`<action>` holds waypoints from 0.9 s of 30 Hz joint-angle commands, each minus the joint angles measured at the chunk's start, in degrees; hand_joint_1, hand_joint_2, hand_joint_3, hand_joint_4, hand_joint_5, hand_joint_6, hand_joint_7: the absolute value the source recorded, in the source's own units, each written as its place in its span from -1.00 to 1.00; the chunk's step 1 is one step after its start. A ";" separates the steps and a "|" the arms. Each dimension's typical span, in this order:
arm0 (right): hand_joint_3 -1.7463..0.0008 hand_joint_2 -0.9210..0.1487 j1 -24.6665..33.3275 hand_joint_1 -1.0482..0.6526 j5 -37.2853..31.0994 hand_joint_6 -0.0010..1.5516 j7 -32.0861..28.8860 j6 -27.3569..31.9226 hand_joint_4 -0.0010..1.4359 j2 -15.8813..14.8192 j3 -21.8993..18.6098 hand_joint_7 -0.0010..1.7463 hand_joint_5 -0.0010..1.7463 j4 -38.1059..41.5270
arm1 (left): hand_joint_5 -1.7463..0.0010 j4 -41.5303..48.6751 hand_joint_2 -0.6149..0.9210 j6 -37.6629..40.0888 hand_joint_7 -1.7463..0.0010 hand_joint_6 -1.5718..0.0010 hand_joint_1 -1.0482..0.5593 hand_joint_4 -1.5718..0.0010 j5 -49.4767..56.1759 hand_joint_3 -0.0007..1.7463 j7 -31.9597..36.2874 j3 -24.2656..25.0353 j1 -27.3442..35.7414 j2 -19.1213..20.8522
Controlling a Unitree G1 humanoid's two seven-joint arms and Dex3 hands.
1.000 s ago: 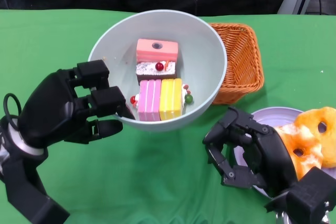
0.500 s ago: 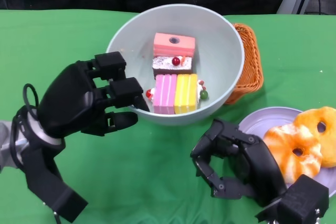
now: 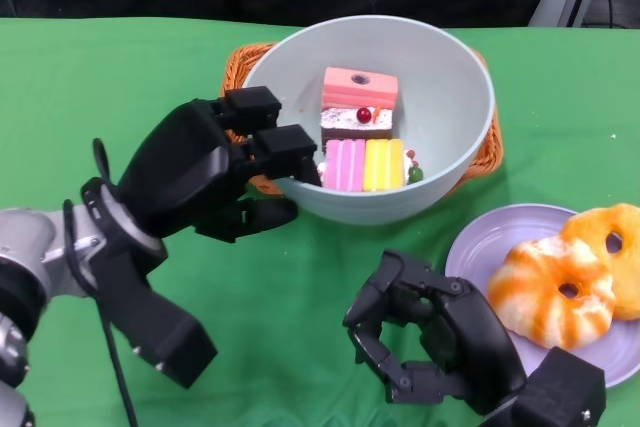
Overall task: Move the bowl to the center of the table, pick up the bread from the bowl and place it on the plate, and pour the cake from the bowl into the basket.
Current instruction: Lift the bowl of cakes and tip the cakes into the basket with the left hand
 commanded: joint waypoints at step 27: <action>-0.15 -0.20 -1.54 -0.05 0.39 -0.17 1.12 -3.05 0.01 0.68 -0.31 0.61 0.94 5.01 | -1.00 7.74 0.72 9.40 -0.69 0.18 0.19 0.17 -1.18 -0.01 3.07 -0.37 -8.25 -6.97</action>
